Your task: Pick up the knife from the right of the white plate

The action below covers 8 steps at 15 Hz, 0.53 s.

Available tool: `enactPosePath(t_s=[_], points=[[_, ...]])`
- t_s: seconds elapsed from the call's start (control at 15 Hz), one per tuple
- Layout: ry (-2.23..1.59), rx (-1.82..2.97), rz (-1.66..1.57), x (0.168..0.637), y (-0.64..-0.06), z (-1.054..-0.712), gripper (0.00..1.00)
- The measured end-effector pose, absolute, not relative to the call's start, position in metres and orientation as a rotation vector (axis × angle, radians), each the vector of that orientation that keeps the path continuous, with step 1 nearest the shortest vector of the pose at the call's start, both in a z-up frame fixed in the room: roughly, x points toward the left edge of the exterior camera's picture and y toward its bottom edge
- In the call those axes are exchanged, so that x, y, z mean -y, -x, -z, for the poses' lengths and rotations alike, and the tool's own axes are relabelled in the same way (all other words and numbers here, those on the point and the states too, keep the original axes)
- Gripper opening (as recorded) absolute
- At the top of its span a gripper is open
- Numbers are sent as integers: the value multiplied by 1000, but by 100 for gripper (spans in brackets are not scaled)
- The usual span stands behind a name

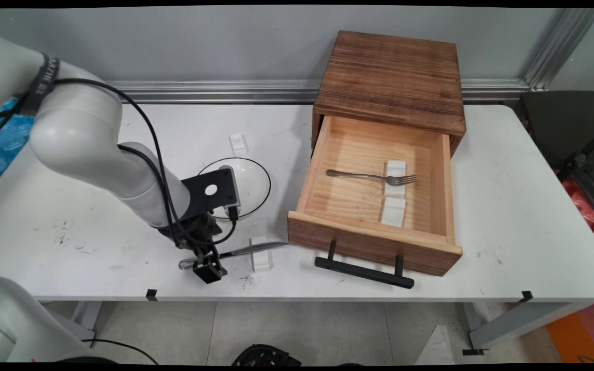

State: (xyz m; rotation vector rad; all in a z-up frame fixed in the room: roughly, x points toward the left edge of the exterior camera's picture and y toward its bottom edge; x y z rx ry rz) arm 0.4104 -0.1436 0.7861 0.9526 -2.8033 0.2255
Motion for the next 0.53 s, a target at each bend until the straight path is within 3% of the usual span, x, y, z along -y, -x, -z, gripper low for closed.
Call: enactPosePath(t_s=[0.2, 0.27, 0.53], points=[[-934, 2812, -221, 146, -409, -781, 100], [-930, 2813, -219, 147, -408, -780, 0], [-917, 2816, -214, 150, -407, -776, 0]])
